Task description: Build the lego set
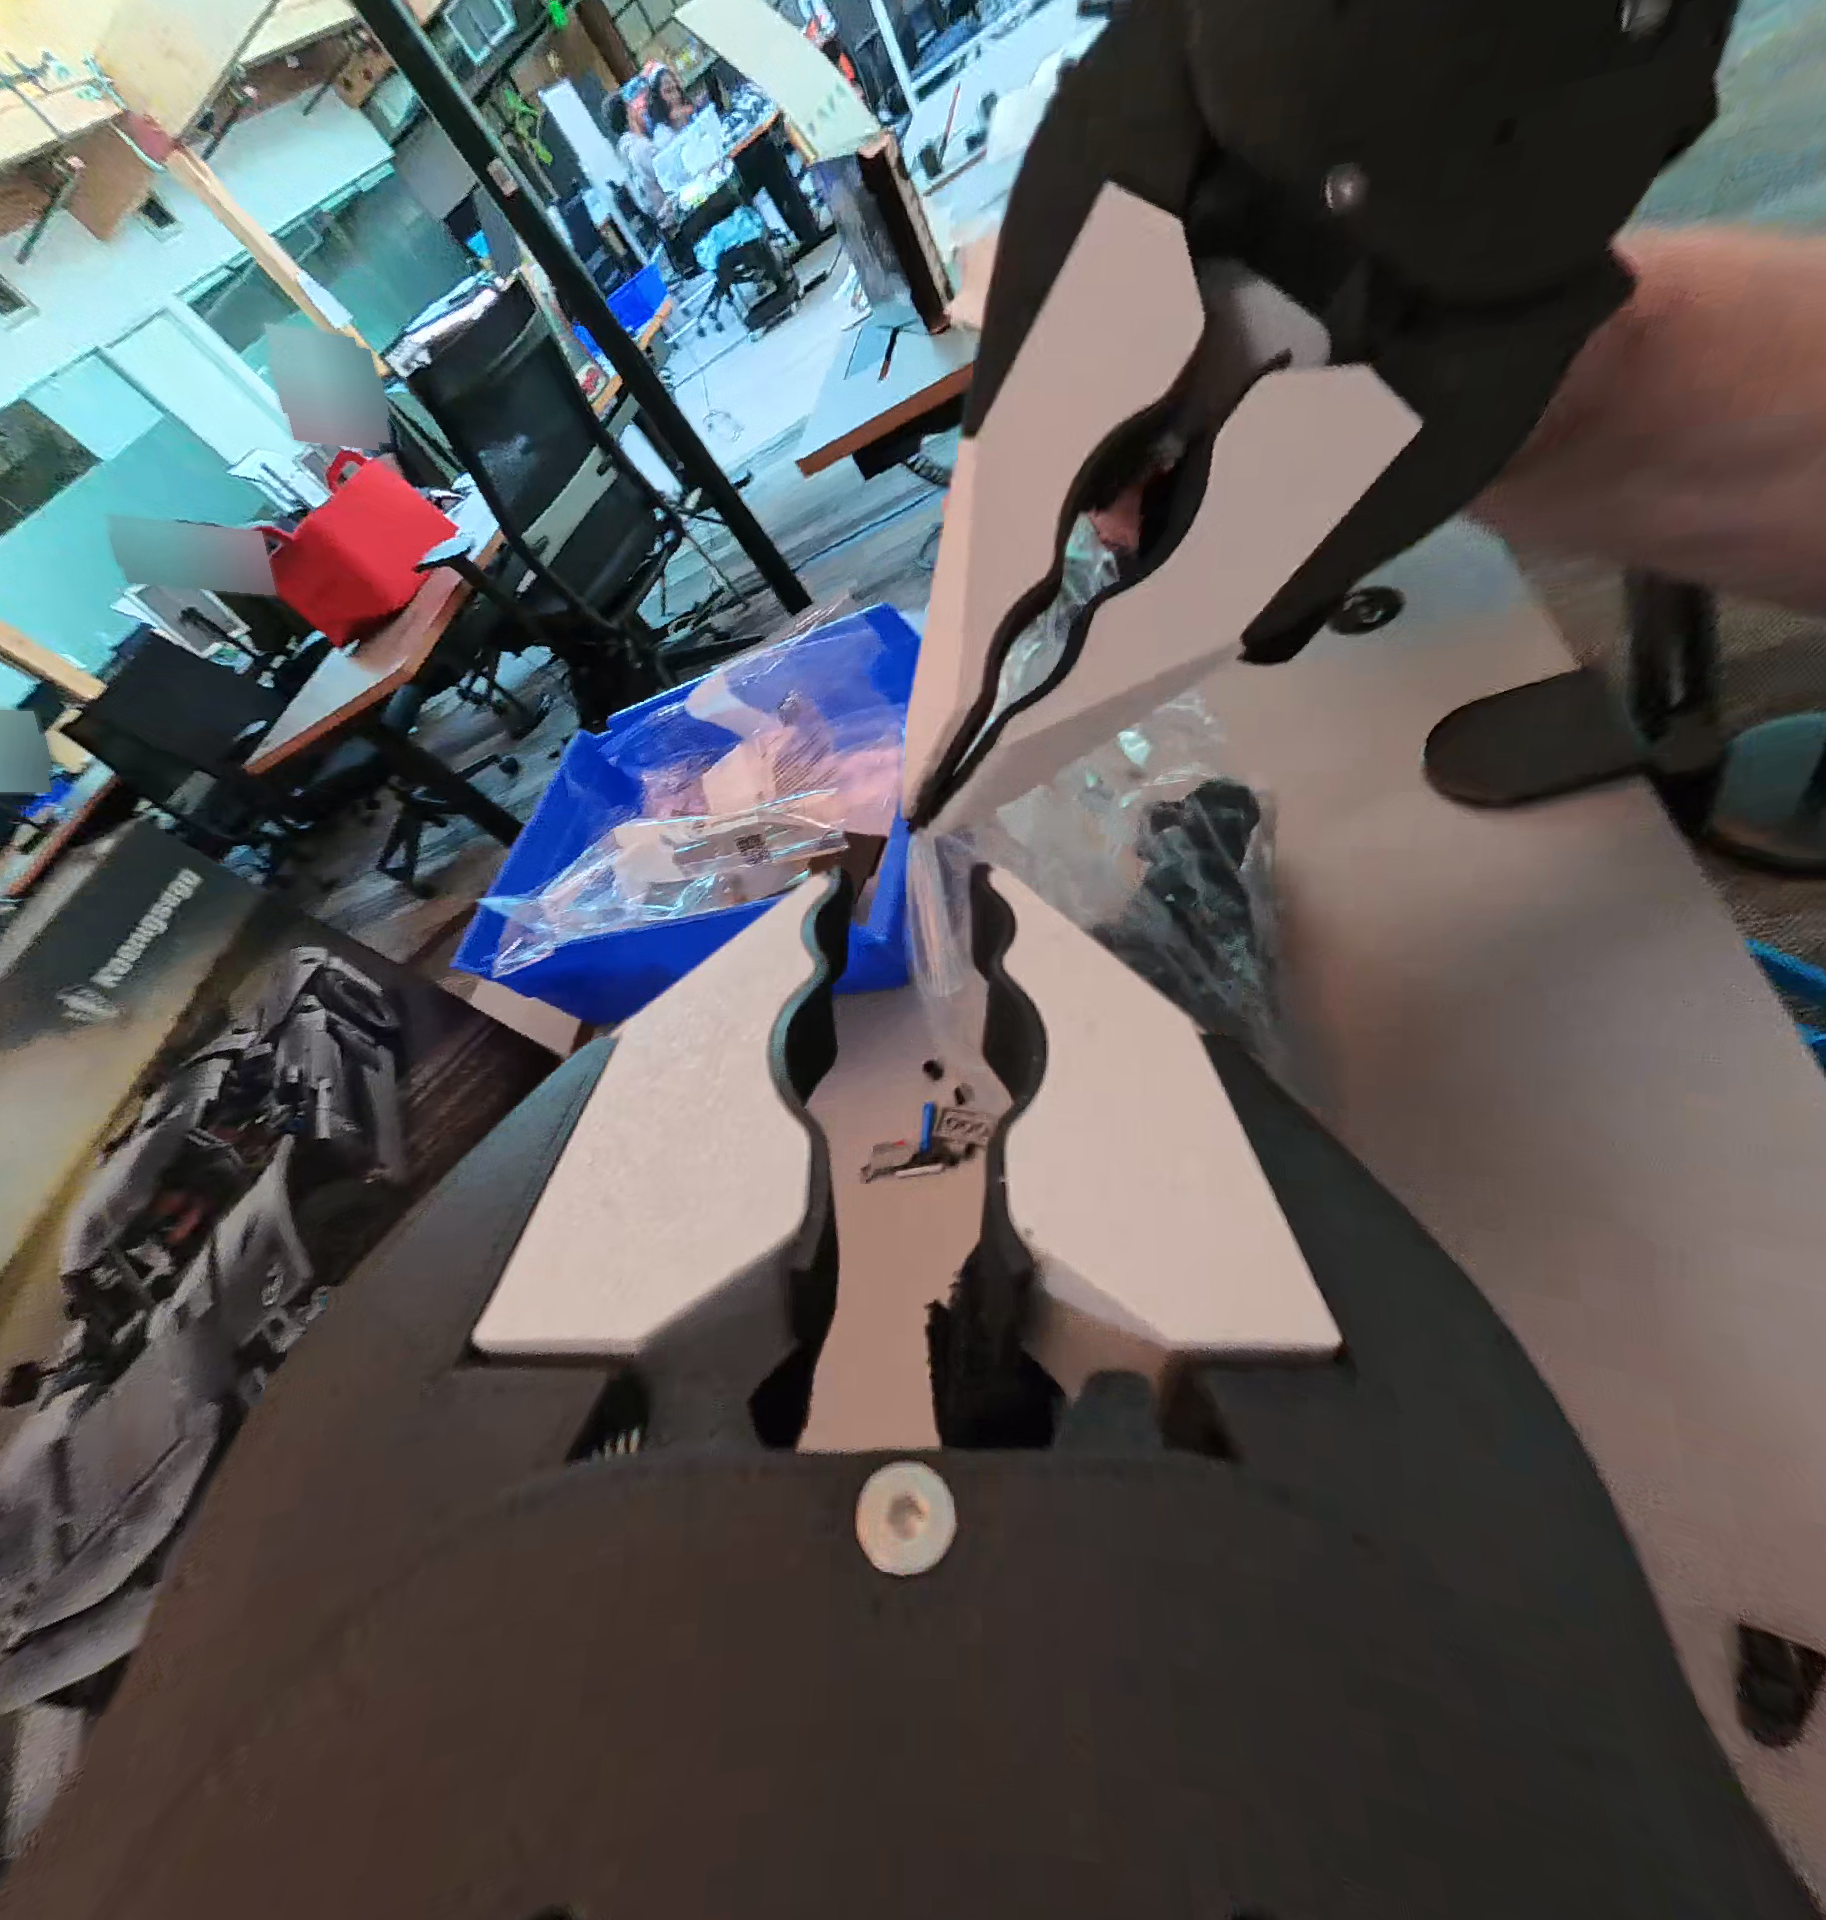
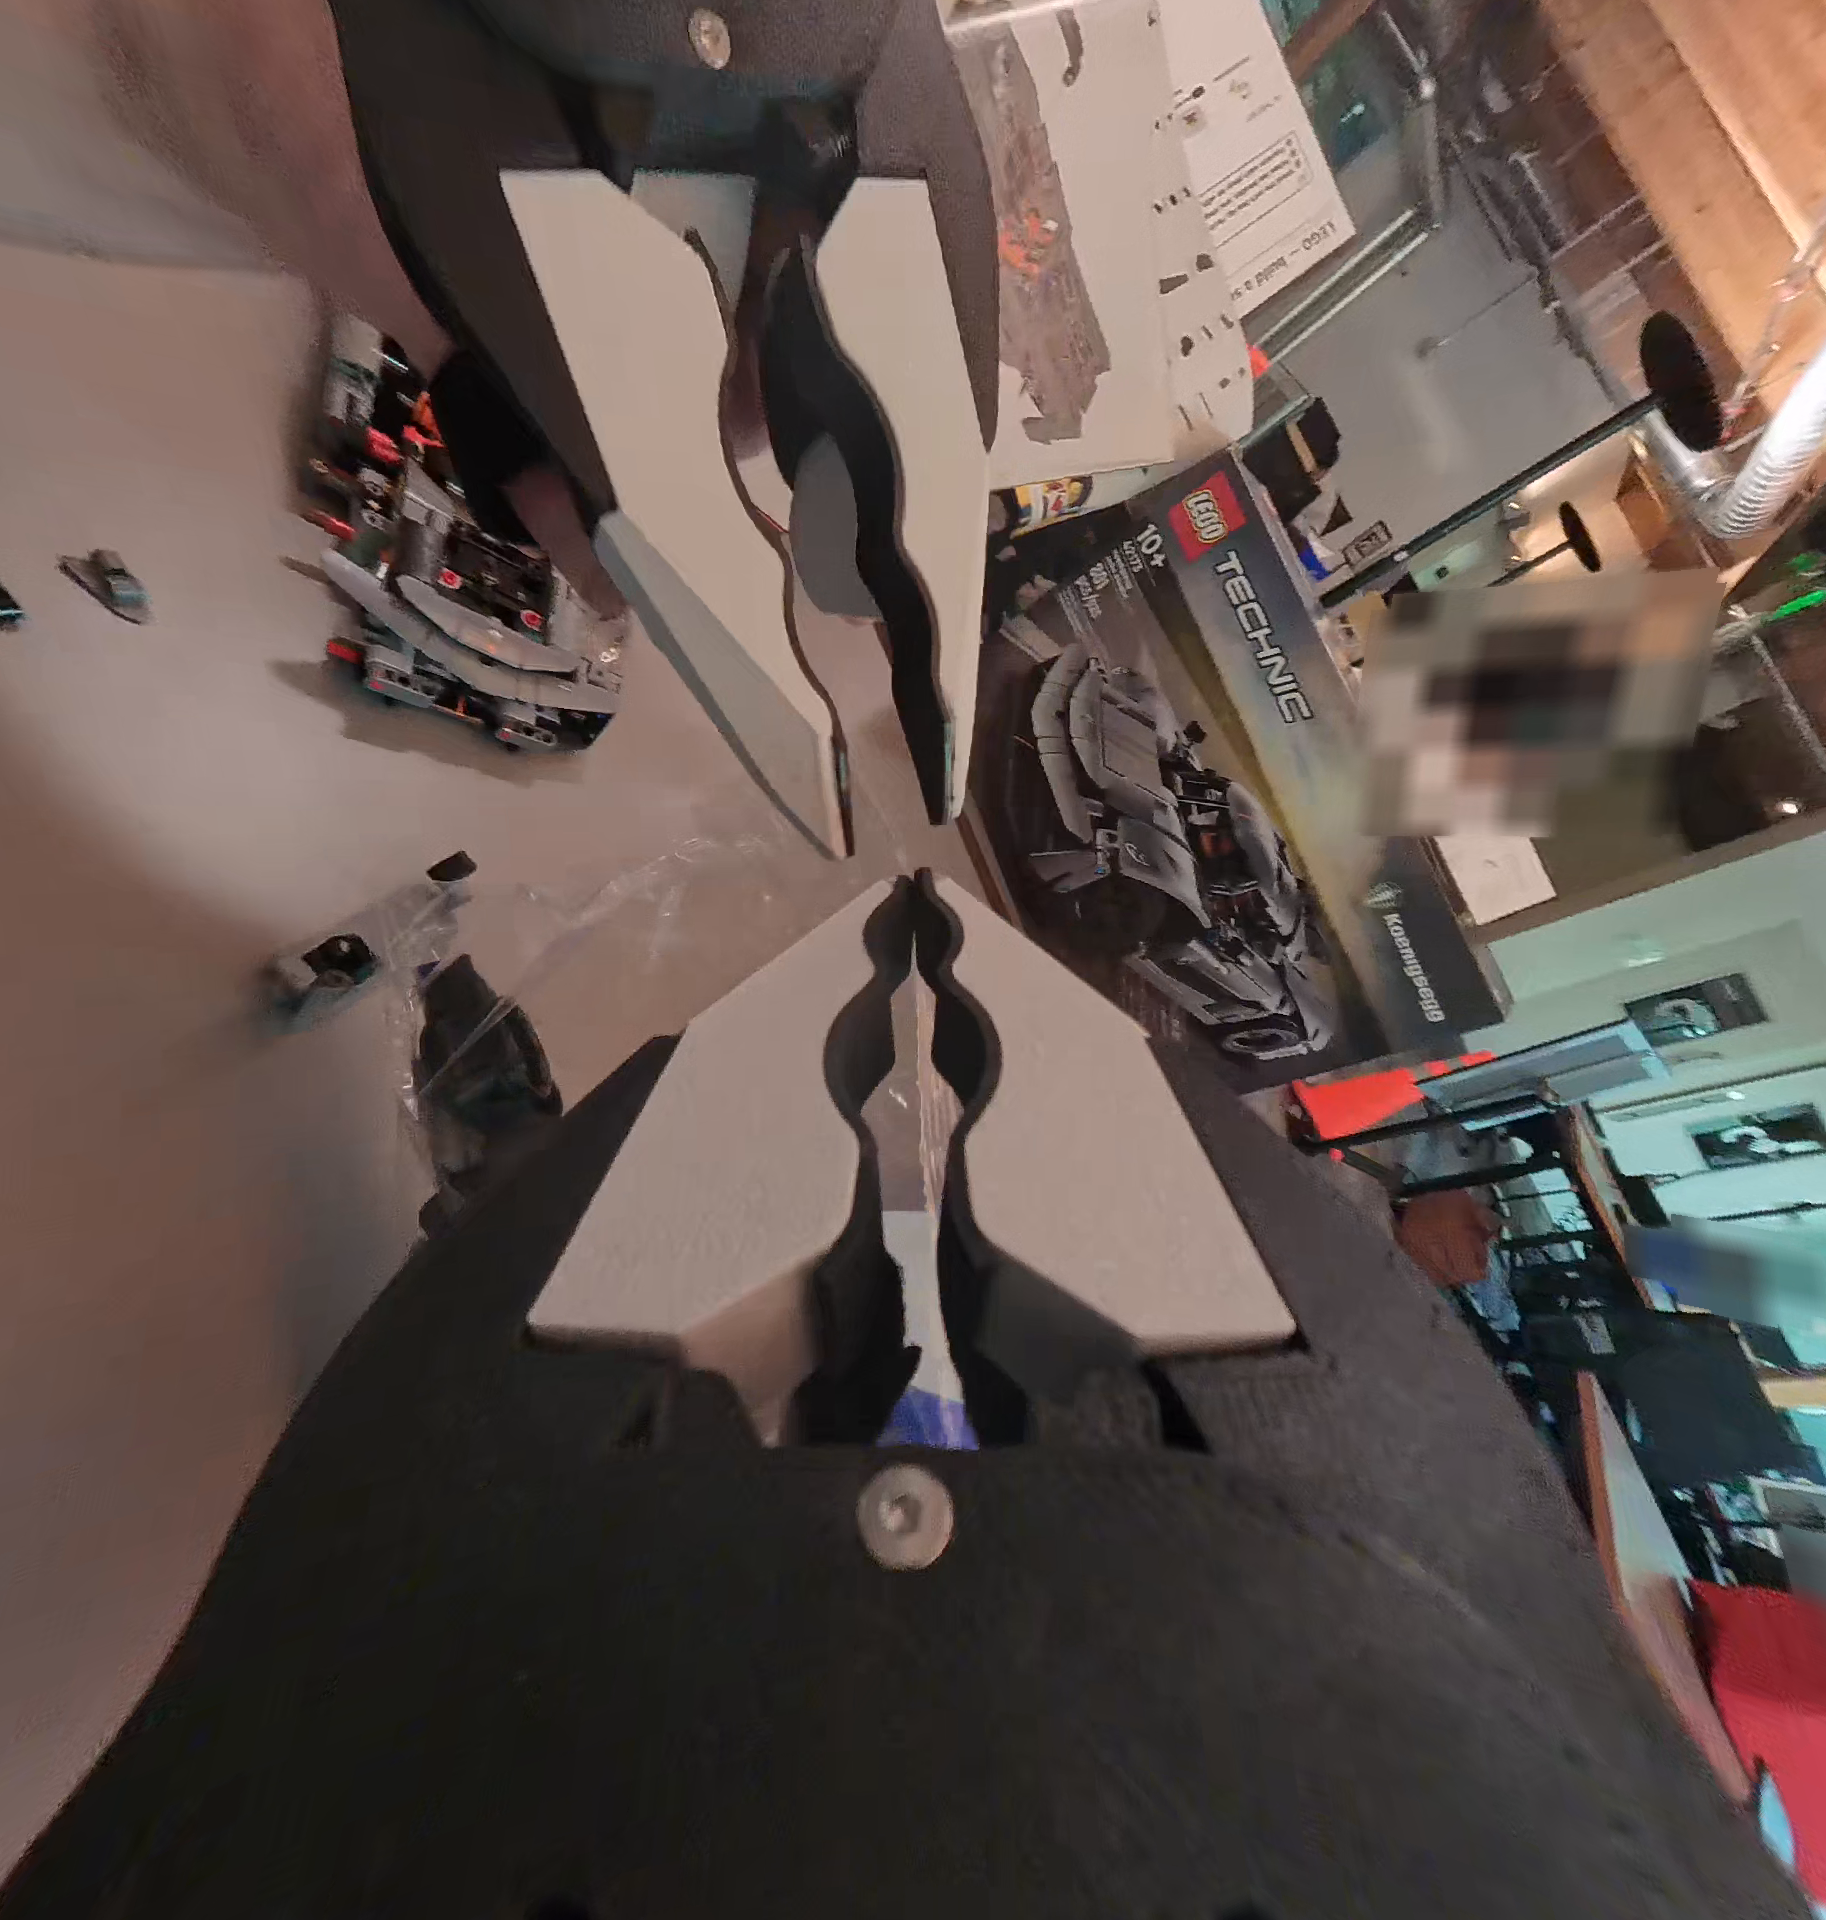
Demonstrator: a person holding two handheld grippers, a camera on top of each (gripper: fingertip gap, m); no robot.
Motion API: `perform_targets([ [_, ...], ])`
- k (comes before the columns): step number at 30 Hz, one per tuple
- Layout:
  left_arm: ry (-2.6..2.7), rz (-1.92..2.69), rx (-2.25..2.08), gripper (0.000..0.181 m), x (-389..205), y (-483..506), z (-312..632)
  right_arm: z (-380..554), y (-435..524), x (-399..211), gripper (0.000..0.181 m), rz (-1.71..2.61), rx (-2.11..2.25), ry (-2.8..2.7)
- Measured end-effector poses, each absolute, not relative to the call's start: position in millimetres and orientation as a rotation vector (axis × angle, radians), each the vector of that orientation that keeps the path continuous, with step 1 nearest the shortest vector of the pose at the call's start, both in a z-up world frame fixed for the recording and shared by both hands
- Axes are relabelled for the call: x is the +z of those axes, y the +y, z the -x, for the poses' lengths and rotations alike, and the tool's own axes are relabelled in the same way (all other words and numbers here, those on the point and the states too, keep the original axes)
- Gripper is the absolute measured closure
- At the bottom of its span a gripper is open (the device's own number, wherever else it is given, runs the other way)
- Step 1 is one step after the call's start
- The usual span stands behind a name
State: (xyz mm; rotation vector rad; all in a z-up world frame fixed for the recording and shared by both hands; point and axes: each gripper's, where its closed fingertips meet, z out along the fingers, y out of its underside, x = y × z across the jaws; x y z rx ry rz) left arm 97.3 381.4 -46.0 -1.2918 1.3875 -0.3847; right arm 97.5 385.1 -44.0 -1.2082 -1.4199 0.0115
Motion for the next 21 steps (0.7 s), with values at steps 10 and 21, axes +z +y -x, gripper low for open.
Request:
perform_targets([
  [10, 1.476, 1.299, -0.44, 0.181, -64.5, 377.8, -101.6, -95.8, 377.3, -55.8, 0.181, 1.44, 0.493, -1.425],
  [21, 1.552, 1.297, -0.431, 0.181, -75.5, 374.4, -101.5, -91.8, 376.8, -67.6, 0.18, 1.321, 0.115, -1.586],
])
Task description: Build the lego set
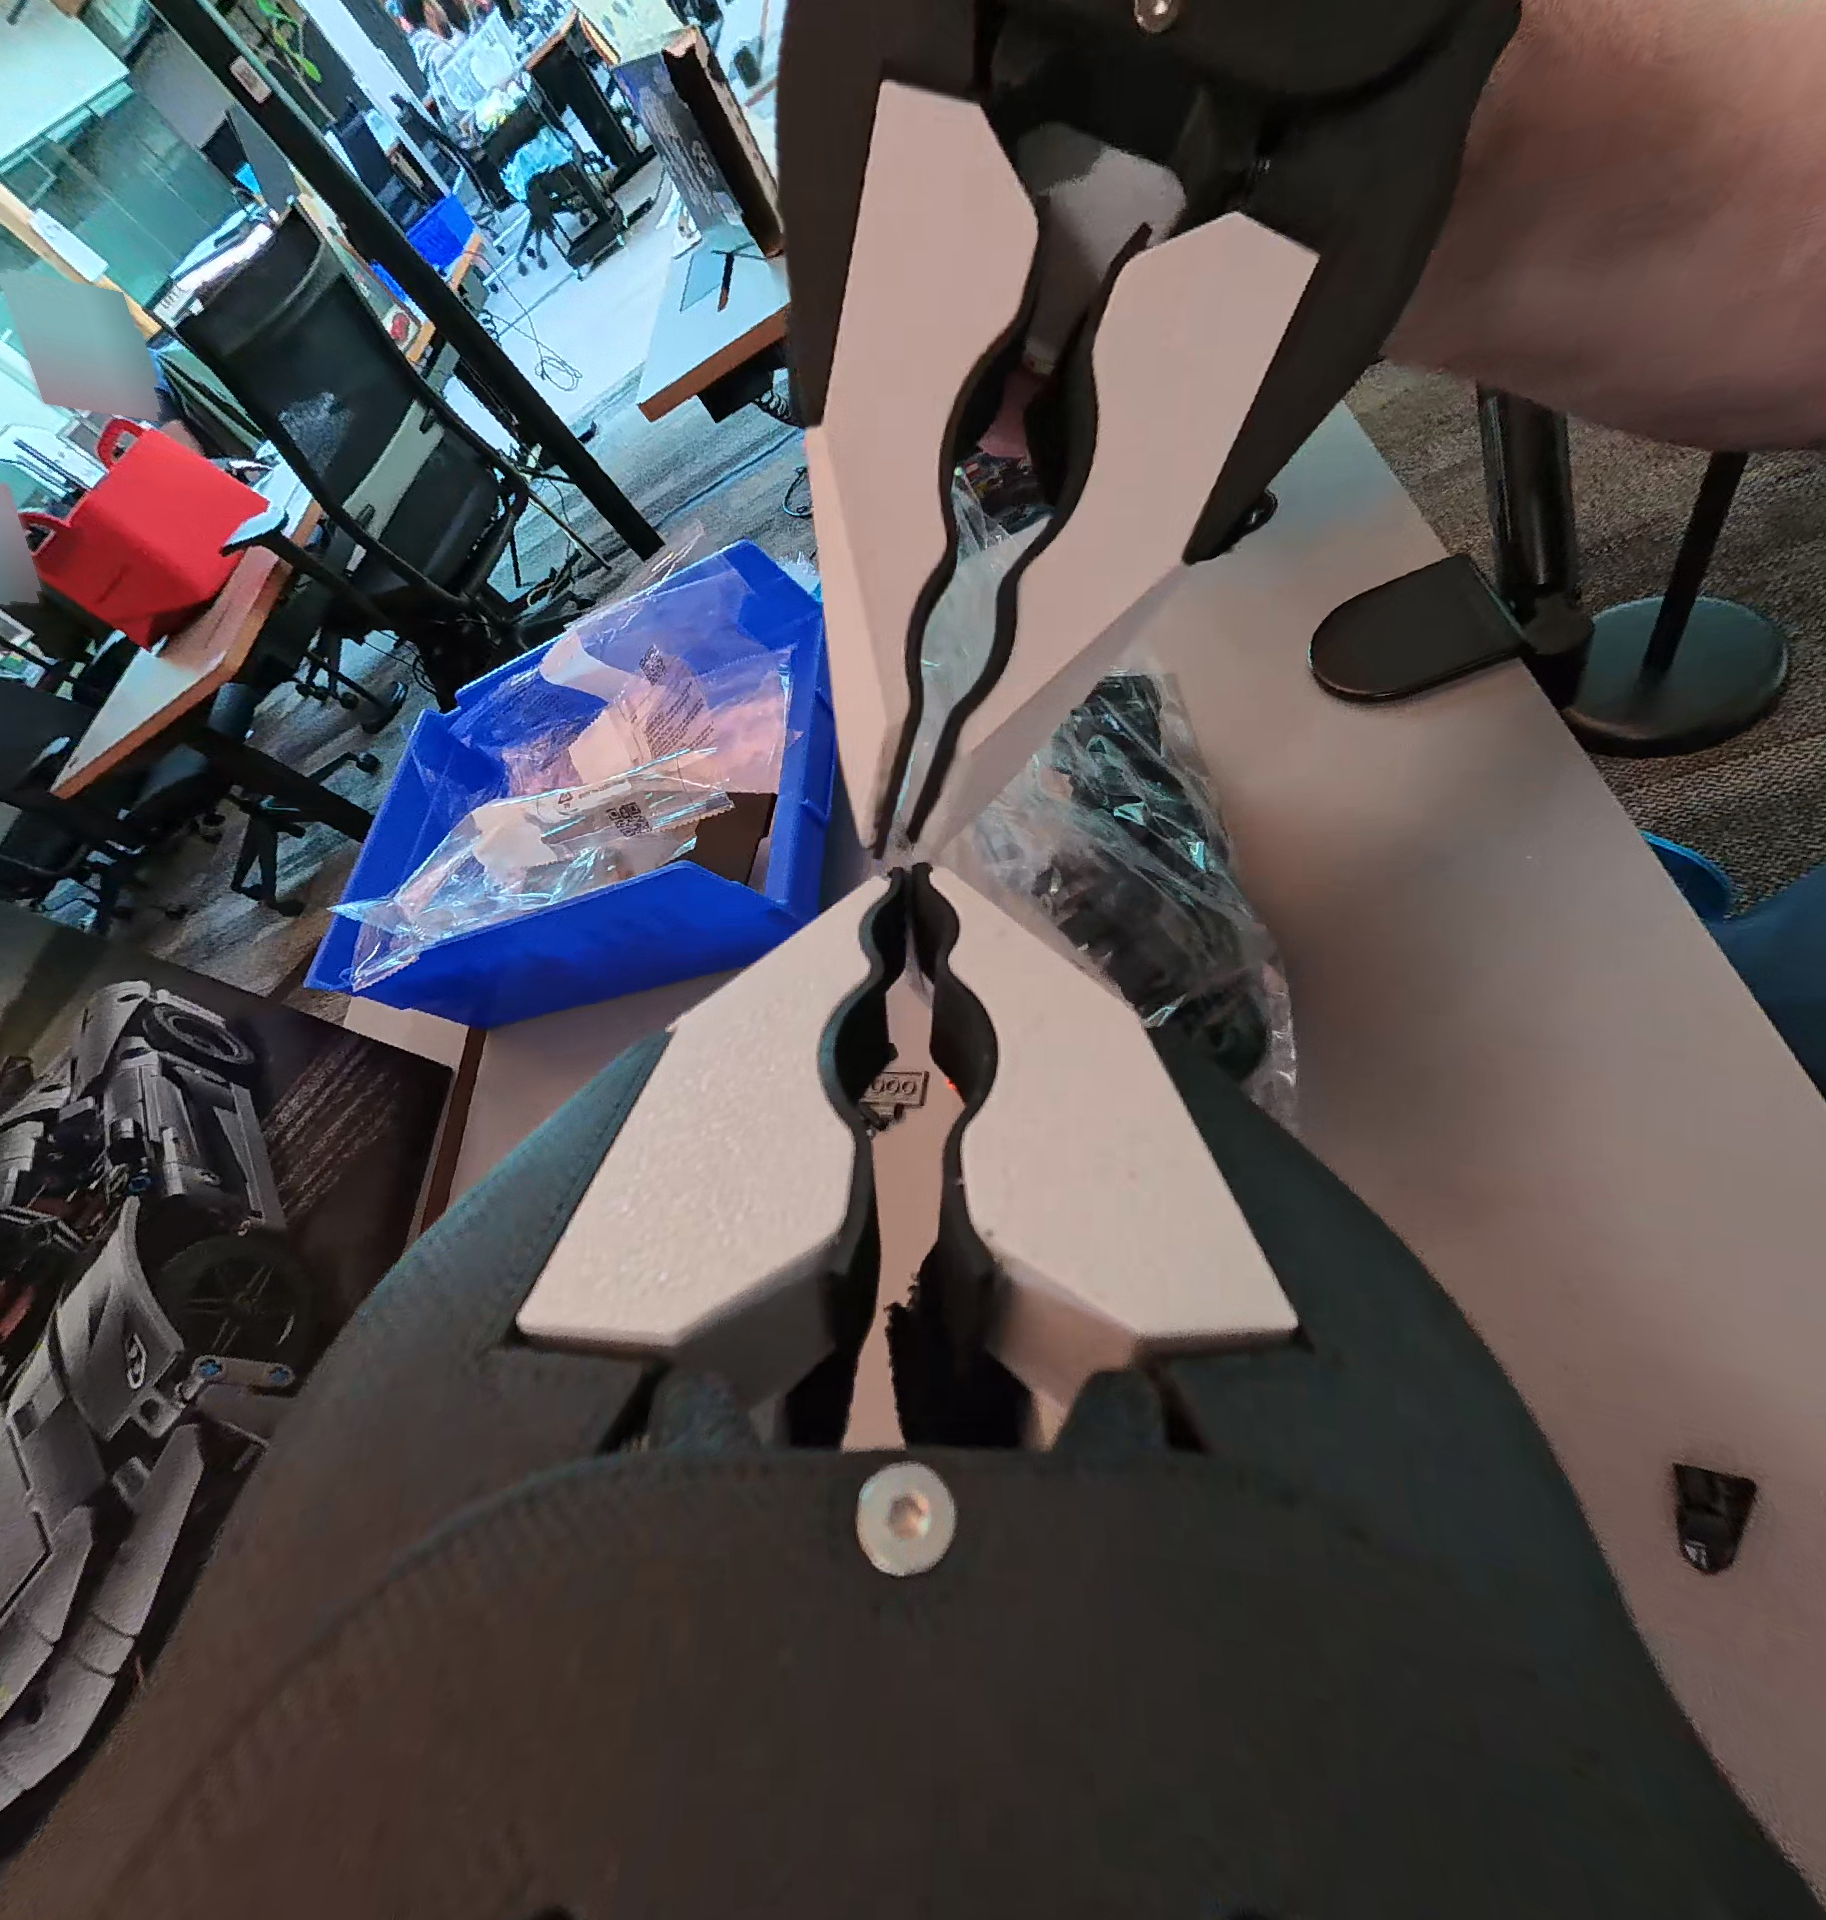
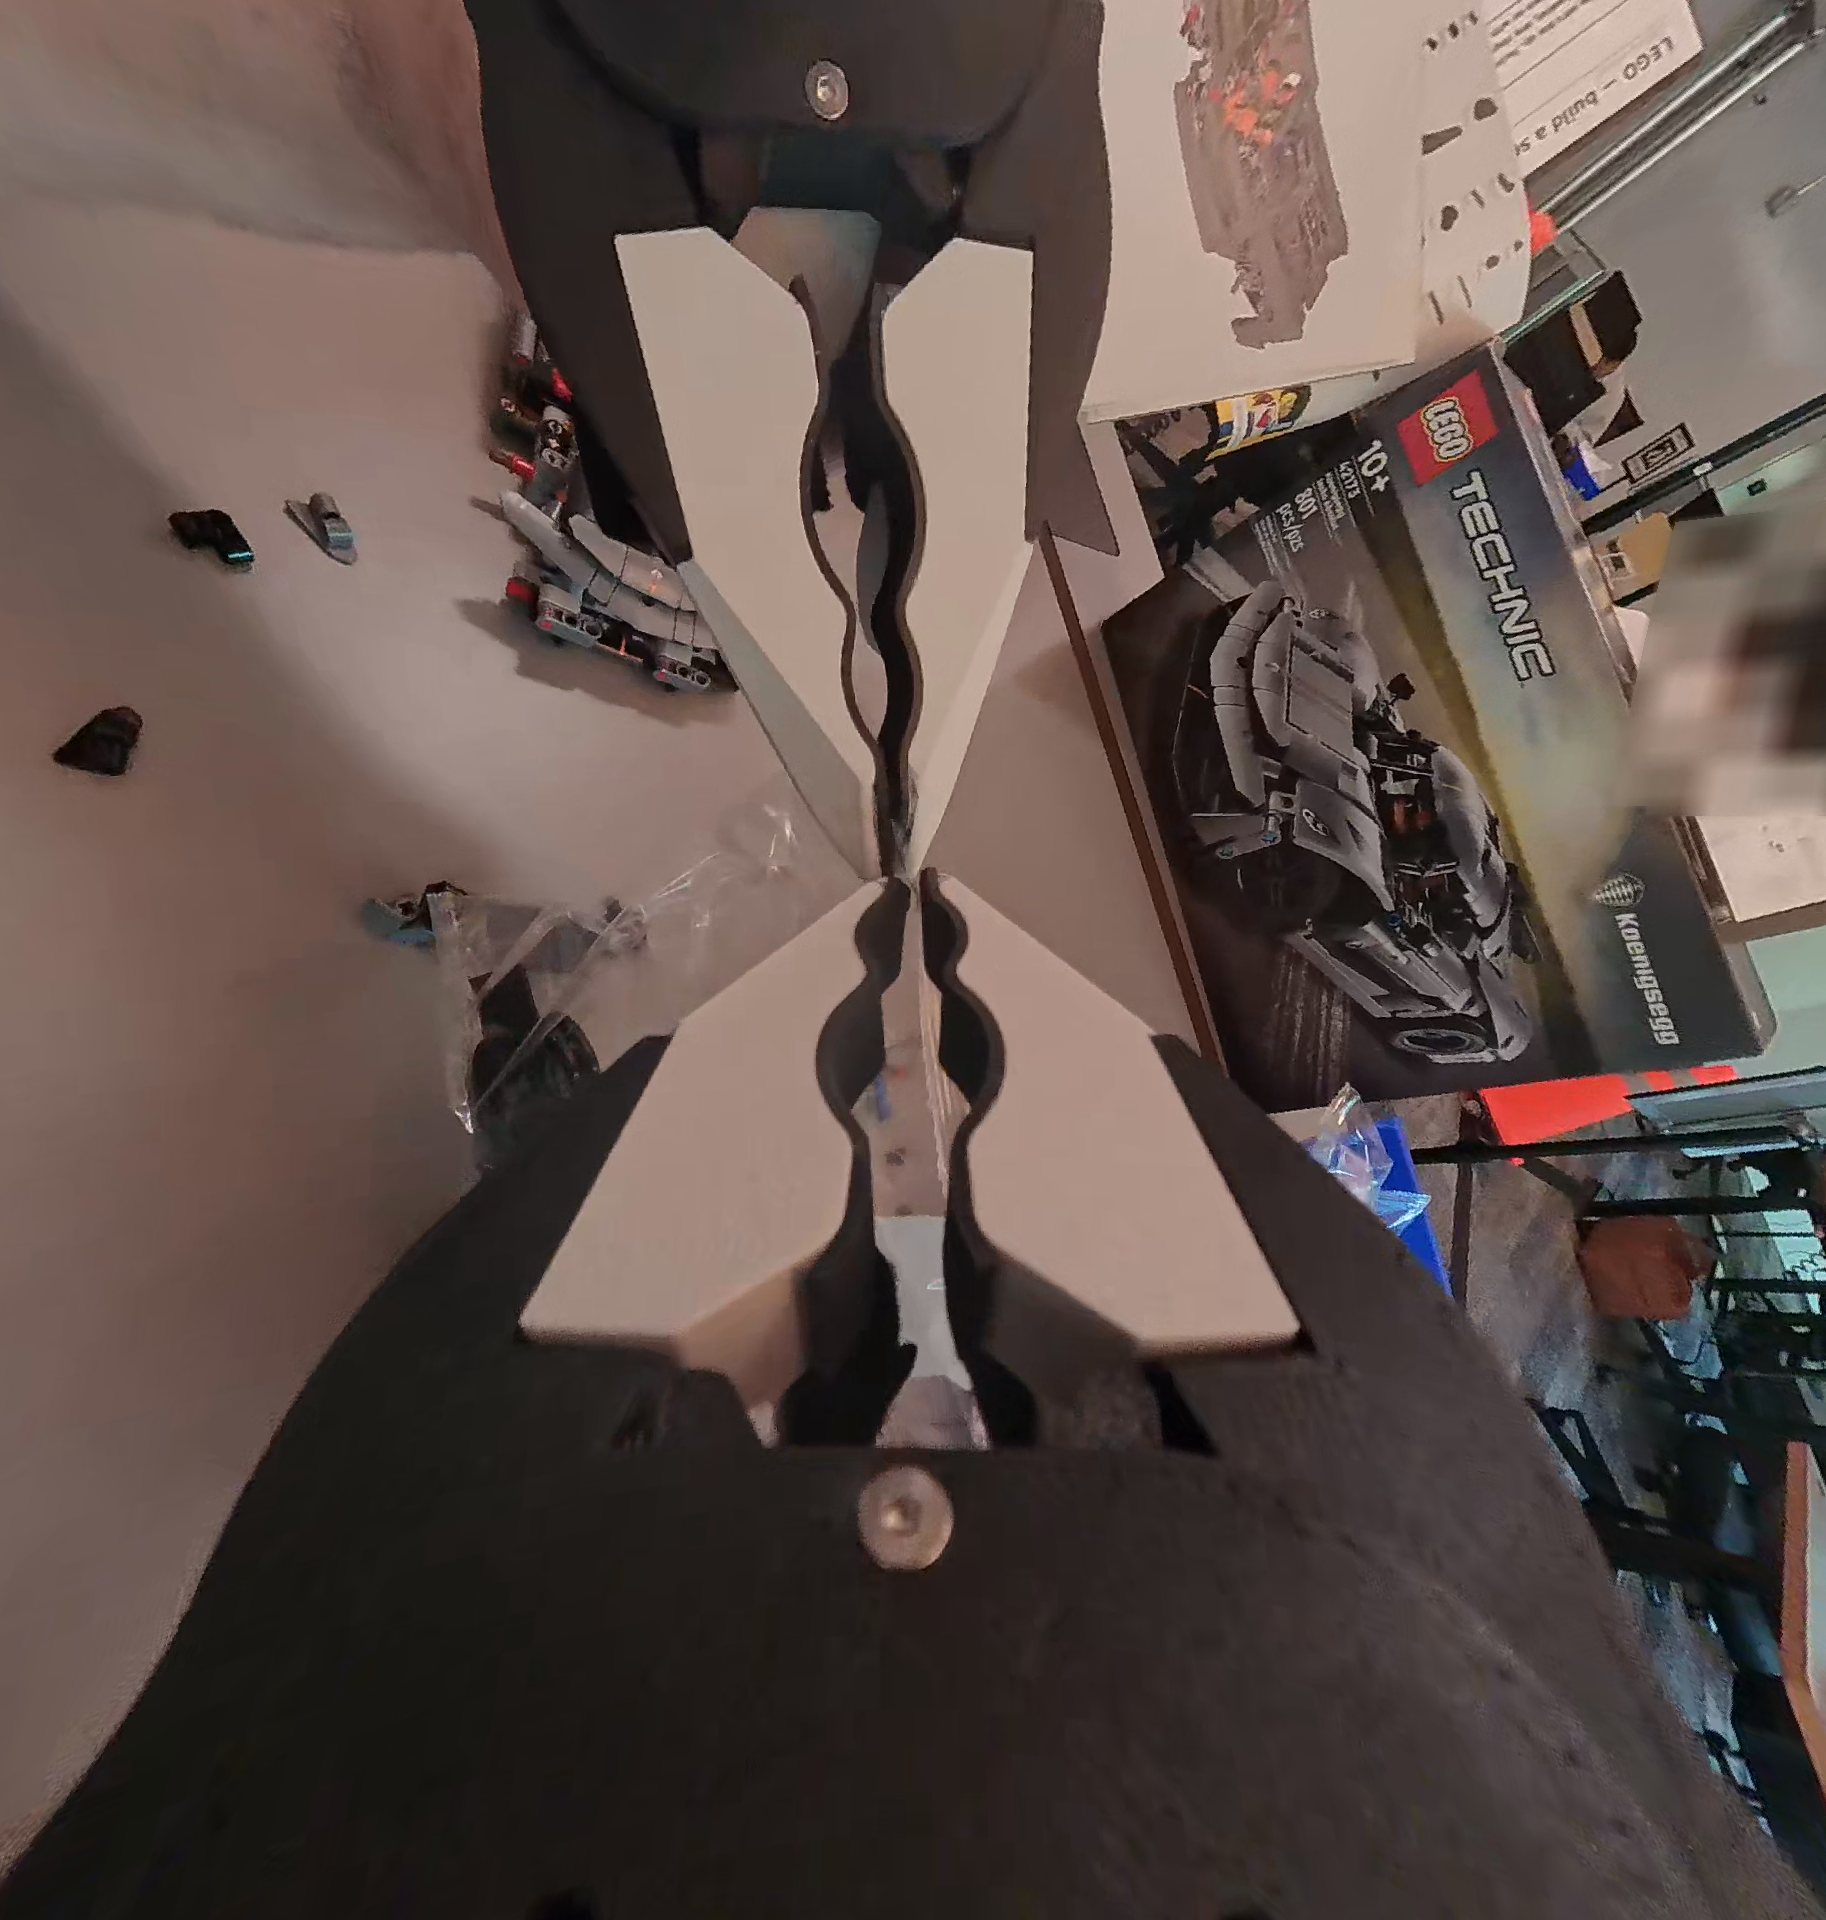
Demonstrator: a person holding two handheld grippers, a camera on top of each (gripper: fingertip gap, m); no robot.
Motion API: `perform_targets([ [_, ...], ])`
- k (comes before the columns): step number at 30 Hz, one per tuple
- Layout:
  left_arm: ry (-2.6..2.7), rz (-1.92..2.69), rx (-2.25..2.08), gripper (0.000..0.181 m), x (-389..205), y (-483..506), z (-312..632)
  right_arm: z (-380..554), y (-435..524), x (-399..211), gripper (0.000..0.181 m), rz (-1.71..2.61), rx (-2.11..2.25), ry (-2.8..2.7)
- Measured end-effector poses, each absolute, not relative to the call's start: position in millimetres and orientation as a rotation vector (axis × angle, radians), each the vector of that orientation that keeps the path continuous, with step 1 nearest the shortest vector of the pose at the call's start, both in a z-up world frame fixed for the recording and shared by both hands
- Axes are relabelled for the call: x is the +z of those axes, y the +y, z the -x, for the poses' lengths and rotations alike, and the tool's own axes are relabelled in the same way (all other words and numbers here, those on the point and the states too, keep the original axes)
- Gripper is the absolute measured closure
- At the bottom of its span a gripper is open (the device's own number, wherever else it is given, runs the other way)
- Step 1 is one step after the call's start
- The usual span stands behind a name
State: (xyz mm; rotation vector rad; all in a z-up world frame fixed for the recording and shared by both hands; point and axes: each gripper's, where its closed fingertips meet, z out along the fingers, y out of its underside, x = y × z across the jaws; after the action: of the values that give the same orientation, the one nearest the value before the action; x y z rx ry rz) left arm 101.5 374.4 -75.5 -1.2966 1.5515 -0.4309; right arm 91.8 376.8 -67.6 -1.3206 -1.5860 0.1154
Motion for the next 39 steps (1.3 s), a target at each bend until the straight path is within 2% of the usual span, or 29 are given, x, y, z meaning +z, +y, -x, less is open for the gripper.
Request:
perform_targets([
  [7, 1.539, 1.288, -0.463, 0.179, -73.1, 373.5, -101.6, -91.8, 378.0, -66.7, 0.181, 1.316, 0.044, -1.589],
  [29, 1.258, 1.488, -1.07, 0.181, -68.9, 391.4, -103.7, -94.4, 398.1, -65.7, 0.181, 1.214, -0.311, -1.507],
  [39, 1.283, 1.444, -0.941, 0.177, -71.3, 397.4, -101.9, -92.7, 405.4, -69.0, 0.181, 1.259, -0.216, -1.497],
])
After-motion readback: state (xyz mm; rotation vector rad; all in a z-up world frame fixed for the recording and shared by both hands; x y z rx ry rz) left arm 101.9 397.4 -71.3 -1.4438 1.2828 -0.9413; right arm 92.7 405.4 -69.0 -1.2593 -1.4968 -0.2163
